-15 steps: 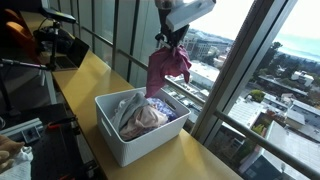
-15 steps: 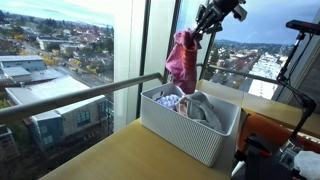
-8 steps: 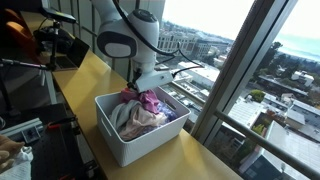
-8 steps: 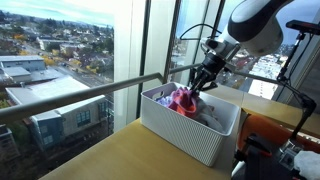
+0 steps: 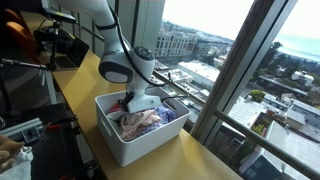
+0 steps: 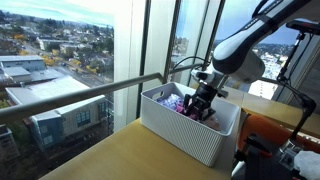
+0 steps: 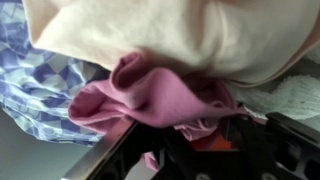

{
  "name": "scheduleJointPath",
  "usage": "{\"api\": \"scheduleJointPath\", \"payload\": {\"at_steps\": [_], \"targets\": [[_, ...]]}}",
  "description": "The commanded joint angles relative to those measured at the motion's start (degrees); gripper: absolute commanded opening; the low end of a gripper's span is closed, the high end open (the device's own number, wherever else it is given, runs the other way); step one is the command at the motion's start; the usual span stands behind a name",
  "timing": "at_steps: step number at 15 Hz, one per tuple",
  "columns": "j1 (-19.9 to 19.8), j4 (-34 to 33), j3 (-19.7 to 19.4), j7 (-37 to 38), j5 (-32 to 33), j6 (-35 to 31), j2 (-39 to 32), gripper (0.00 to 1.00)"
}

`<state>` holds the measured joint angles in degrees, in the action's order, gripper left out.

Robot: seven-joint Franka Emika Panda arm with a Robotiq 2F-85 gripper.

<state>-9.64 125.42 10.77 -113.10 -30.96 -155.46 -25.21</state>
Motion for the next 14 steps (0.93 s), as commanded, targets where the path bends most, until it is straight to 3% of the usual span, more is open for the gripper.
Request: {"api": "scheduleJointPath", "payload": {"at_steps": [1, 4, 8, 14], "targets": [[-1.4, -1.1, 1.8, 1.5, 1.4, 0.8, 2.1, 0.81], [0.9, -1.0, 1.3, 5.7, 3.3, 1.0, 6.7, 1.0], [5.3, -2.4, 0.6, 15.5, 8.8, 1.9, 13.2, 1.0], [12.0, -8.6, 3.6, 23.4, 6.4, -2.5, 17.5, 1.0]]}}
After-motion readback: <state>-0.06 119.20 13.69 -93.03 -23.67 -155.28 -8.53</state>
